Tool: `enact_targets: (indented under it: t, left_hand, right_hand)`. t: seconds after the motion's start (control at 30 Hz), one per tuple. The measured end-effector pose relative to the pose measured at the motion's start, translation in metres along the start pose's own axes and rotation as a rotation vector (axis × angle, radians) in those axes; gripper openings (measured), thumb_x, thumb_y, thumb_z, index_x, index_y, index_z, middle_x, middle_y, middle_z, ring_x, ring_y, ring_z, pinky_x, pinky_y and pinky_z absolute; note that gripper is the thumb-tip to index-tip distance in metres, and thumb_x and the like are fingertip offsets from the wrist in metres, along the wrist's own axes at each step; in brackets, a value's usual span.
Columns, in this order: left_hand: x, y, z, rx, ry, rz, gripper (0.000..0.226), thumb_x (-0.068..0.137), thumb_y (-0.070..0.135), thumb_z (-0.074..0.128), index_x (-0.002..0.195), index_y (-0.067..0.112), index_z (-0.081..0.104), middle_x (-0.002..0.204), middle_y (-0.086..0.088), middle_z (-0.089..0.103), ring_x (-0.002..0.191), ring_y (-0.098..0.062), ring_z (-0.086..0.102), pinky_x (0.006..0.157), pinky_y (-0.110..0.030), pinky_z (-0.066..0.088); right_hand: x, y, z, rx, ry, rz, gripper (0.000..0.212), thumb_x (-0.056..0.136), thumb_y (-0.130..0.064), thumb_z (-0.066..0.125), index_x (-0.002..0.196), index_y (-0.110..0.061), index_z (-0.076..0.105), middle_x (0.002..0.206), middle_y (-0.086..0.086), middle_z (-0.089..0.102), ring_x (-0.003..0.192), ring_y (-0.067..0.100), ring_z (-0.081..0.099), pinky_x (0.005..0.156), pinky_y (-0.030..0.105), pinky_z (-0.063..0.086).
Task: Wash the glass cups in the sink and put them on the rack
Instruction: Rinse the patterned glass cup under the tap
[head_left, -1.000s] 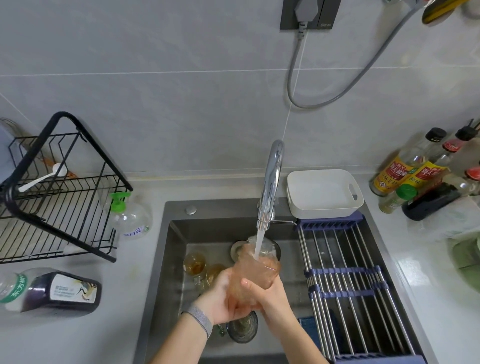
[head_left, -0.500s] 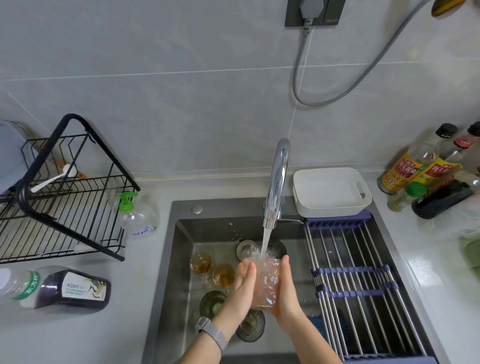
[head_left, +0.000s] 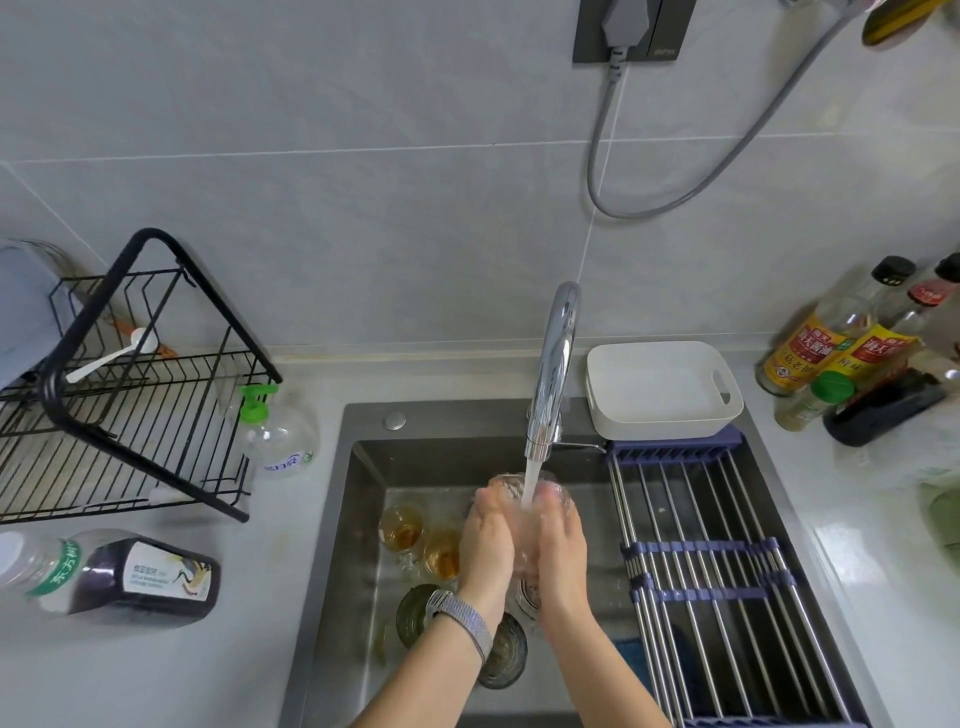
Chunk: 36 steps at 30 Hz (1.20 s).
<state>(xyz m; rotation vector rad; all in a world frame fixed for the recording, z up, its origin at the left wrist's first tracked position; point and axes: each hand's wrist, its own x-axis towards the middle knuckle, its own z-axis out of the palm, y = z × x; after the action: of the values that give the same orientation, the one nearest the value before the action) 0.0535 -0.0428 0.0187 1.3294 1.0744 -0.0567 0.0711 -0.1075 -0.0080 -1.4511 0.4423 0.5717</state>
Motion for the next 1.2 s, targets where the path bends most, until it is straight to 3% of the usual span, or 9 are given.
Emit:
enact_targets:
  t: [0.1,0.17,0.37,0.5,0.73,0.8,0.9,1.07,1.2]
  left_hand:
    - [-0.005,-0.001,-0.003,0.054,-0.076,0.088,0.056,0.099,0.056,0.024,0.144,0.025,0.04,0.147,0.004,0.042,0.133,-0.016,0.042,0.112,-0.034,0.032]
    - [-0.008,0.0,-0.01,0.041,-0.158,0.118,0.053,0.097,0.055,0.03,0.143,0.029,0.035,0.143,0.009,0.04,0.125,-0.008,0.041,0.103,-0.027,0.033]
    - [-0.012,-0.001,-0.019,-0.089,-0.17,0.067,0.03,0.098,0.051,0.036,0.119,0.034,0.049,0.108,0.012,0.06,0.088,0.002,0.059,0.062,-0.014,0.048]
    - [-0.01,-0.008,-0.024,-0.226,-0.164,0.059,0.032,0.096,0.044,0.05,0.125,0.032,0.046,0.124,-0.002,0.06,0.108,-0.018,0.063,0.091,-0.041,0.055]
    - [-0.011,0.0,-0.041,-0.348,-0.372,-0.059,0.043,0.093,0.044,0.051,0.117,0.012,0.066,0.109,-0.012,0.073,0.1,-0.027,0.071,0.084,-0.04,0.056]
    - [-0.013,-0.004,-0.04,-0.277,-0.33,0.022,0.042,0.092,0.047,0.052,0.119,0.018,0.064,0.109,-0.005,0.074,0.102,-0.022,0.07,0.09,-0.043,0.055]
    - [-0.015,-0.007,-0.038,-0.13,-0.284,0.155,0.041,0.082,0.057,0.057,0.118,0.036,0.061,0.115,0.008,0.07,0.105,-0.01,0.067,0.095,-0.038,0.053]
    - [-0.016,-0.009,-0.037,-0.13,-0.337,0.138,0.051,0.095,0.045,0.046,0.143,0.039,0.033,0.141,0.015,0.045,0.129,-0.007,0.044,0.11,-0.031,0.035]
    - [-0.013,-0.01,-0.039,-0.109,-0.346,0.139,0.068,0.082,0.061,0.057,0.143,0.035,0.041,0.14,0.011,0.052,0.128,-0.009,0.05,0.111,-0.038,0.039]
  right_hand:
    - [0.004,-0.003,-0.001,0.112,0.065,0.16,0.062,0.098,-0.059,0.025,0.117,-0.016,0.066,0.111,0.01,0.071,0.105,0.026,0.066,0.1,0.047,0.048]
    - [0.006,-0.001,-0.001,0.078,0.052,0.217,0.066,0.097,-0.062,0.024,0.122,-0.016,0.064,0.114,0.01,0.07,0.109,0.028,0.064,0.102,0.05,0.046]
    - [-0.009,0.0,0.008,-0.048,0.031,-0.023,0.076,0.067,-0.071,0.068,0.122,-0.021,0.056,0.111,0.001,0.068,0.098,0.019,0.068,0.089,0.045,0.055]
    - [-0.007,-0.001,0.004,0.087,-0.033,0.027,0.055,0.085,-0.064,0.054,0.118,-0.019,0.058,0.108,0.007,0.07,0.098,0.025,0.069,0.089,0.046,0.055]
    - [-0.015,-0.007,0.006,0.031,-0.129,0.062,0.054,0.095,-0.06,0.036,0.102,-0.02,0.072,0.099,0.007,0.075,0.092,0.022,0.072,0.091,0.046,0.054]
    - [-0.019,-0.01,0.009,-0.056,-0.111,-0.037,0.046,0.087,-0.062,0.053,0.112,-0.026,0.065,0.109,0.0,0.071,0.098,0.015,0.069,0.091,0.039,0.055]
    - [-0.022,-0.01,0.011,-0.136,-0.095,-0.088,0.076,0.065,-0.075,0.062,0.126,-0.029,0.056,0.117,-0.006,0.065,0.106,0.013,0.064,0.096,0.041,0.052]
    - [-0.012,-0.012,0.004,-0.073,0.061,0.117,0.066,0.096,-0.062,0.025,0.117,-0.014,0.065,0.107,0.009,0.07,0.1,0.025,0.066,0.092,0.04,0.052]
    - [-0.017,0.0,0.0,0.012,-0.086,-0.039,0.066,0.085,-0.074,0.04,0.115,-0.022,0.068,0.107,0.005,0.073,0.103,0.022,0.069,0.096,0.045,0.05]
